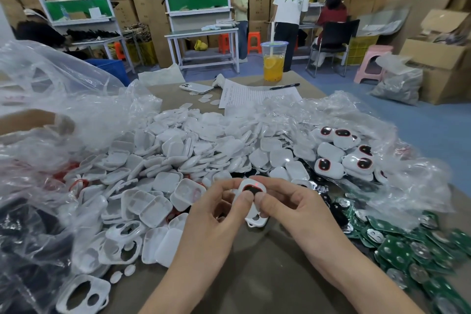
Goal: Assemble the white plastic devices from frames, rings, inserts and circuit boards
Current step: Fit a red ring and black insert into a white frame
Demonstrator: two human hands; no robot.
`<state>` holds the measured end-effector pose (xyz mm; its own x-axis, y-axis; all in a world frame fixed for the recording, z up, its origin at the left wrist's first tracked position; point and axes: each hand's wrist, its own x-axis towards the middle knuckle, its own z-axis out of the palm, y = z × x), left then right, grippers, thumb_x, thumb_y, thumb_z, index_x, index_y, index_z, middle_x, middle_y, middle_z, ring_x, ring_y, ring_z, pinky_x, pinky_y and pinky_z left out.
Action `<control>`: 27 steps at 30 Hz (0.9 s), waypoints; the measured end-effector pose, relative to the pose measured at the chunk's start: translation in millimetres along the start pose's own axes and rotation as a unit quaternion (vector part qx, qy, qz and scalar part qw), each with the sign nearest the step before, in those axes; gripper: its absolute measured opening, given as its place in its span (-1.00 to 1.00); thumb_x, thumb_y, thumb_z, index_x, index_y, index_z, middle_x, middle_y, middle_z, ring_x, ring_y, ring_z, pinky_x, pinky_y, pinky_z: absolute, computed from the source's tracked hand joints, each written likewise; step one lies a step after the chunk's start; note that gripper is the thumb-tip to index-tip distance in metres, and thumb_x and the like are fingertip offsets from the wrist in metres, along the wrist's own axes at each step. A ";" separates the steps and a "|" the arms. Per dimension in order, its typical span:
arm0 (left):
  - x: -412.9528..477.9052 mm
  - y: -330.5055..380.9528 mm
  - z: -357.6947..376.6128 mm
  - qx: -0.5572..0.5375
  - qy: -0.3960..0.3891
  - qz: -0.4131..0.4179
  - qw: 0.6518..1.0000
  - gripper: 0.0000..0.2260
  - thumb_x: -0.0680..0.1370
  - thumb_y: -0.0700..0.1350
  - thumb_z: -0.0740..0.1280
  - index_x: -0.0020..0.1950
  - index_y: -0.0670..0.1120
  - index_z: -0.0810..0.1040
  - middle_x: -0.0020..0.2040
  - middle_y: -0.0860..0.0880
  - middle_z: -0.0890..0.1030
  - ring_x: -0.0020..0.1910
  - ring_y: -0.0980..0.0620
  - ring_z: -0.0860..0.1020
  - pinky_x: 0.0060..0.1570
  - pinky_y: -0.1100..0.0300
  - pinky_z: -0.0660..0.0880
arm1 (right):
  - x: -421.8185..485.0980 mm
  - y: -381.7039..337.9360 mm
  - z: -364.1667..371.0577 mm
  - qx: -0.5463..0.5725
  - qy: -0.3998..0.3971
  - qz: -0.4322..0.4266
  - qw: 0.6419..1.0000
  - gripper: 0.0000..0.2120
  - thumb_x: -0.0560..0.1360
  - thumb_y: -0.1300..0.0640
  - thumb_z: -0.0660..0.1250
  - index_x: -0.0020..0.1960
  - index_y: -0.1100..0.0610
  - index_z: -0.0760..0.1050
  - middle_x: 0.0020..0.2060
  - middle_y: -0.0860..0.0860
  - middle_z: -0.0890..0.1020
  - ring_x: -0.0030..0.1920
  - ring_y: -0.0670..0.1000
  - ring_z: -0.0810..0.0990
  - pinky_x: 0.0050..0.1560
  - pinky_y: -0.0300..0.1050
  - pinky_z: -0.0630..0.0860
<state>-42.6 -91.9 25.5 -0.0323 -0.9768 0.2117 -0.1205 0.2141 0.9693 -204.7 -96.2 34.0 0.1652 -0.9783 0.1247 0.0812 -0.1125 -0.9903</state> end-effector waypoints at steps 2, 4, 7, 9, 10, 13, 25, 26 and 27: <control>-0.9 1.9 -1.6 0.011 -0.008 0.010 1.000 -0.90 0.55 0.16 0.41 0.05 0.34 0.62 -0.19 0.14 0.67 -0.33 0.18 0.55 -0.39 0.27 0.45 | 0.7 -0.7 0.5 0.029 0.005 0.002 1.000 -0.76 0.45 0.00 0.48 0.11 -0.12 0.69 -0.09 -0.08 0.75 -0.15 -0.19 0.66 -0.12 -0.43 0.50; -2.3 3.3 -2.2 0.033 -0.019 0.019 0.999 -0.83 0.54 0.13 0.36 0.09 0.38 0.61 -0.22 0.22 0.65 -0.32 0.24 0.54 -0.43 0.31 0.44 | 1.5 -0.4 0.7 0.047 0.012 0.001 0.999 -0.73 0.41 -0.06 0.52 0.10 -0.10 0.70 -0.03 -0.05 0.75 -0.08 -0.16 0.70 -0.09 -0.41 0.52; -3.8 3.9 -1.0 0.070 -0.025 0.033 0.997 -0.78 0.54 0.13 0.34 0.15 0.38 0.61 -0.21 0.27 0.62 -0.24 0.26 0.55 -0.27 0.39 0.44 | 1.0 -0.1 0.7 0.033 0.024 -0.001 0.999 -0.74 0.40 -0.09 0.50 0.08 -0.11 0.69 -0.04 -0.05 0.75 -0.06 -0.14 0.71 -0.07 -0.40 0.52; -4.3 4.3 -0.3 0.068 -0.029 0.034 0.997 -0.77 0.55 0.10 0.35 0.17 0.35 0.61 -0.18 0.26 0.65 -0.20 0.26 0.58 -0.24 0.42 0.44 | 0.6 0.3 0.4 0.019 0.034 -0.003 0.999 -0.75 0.40 -0.11 0.48 0.06 -0.11 0.70 -0.08 -0.05 0.76 -0.09 -0.12 0.71 -0.08 -0.39 0.53; -4.4 4.5 0.0 0.060 -0.033 0.029 0.997 -0.78 0.57 0.07 0.36 0.19 0.31 0.62 -0.16 0.25 0.67 -0.17 0.26 0.60 -0.23 0.43 0.45 | 0.7 0.0 0.4 0.014 0.043 -0.003 0.999 -0.76 0.39 -0.12 0.47 0.04 -0.11 0.70 -0.10 -0.04 0.76 -0.10 -0.09 0.72 -0.08 -0.37 0.54; -4.5 6.1 1.9 0.019 -0.055 -0.001 0.998 -0.78 0.62 -0.13 0.37 0.17 0.16 0.65 -0.03 0.16 0.72 -0.08 0.18 0.66 -0.12 0.40 0.51 | 1.3 0.0 0.1 0.017 0.079 -0.007 0.997 -0.76 0.35 -0.14 0.46 -0.03 -0.09 0.70 -0.16 -0.01 0.76 -0.13 -0.01 0.72 -0.14 -0.35 0.55; -4.2 10.7 5.9 -0.021 -0.006 -0.038 0.999 -0.73 0.58 -0.21 0.38 -0.08 0.20 0.62 -0.28 -0.01 0.65 -0.23 -0.13 0.66 -0.48 0.42 0.35 | -2.6 -4.3 4.3 0.031 0.061 -0.012 0.998 -0.82 0.39 -0.06 0.47 -0.04 -0.07 0.71 -0.26 -0.02 0.73 -0.42 -0.19 0.57 -0.38 -0.47 0.42; -4.0 10.6 6.0 -0.017 -0.004 -0.037 0.999 -0.74 0.57 -0.21 0.39 -0.08 0.20 0.61 -0.29 -0.01 0.64 -0.20 -0.17 0.65 -0.48 0.41 0.34 | -2.6 -4.6 4.6 0.033 0.062 -0.011 0.997 -0.83 0.38 -0.04 0.48 -0.04 -0.05 0.72 -0.29 -0.03 0.72 -0.46 -0.21 0.54 -0.41 -0.48 0.38; -4.0 10.8 5.7 -0.015 -0.004 -0.035 0.999 -0.75 0.57 -0.20 0.39 -0.07 0.20 0.62 -0.28 -0.04 0.63 -0.17 -0.20 0.64 -0.48 0.40 0.34 | -2.5 -4.3 4.6 0.030 0.063 -0.011 0.997 -0.83 0.38 -0.04 0.48 -0.04 -0.04 0.72 -0.31 -0.04 0.72 -0.46 -0.21 0.53 -0.42 -0.48 0.37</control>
<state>-49.5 -85.7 34.3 -0.0334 -0.9894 0.1413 -0.0935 0.1439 0.9852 -200.9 -92.5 38.3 0.0377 -0.9903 0.1338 0.1433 -0.1272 -0.9815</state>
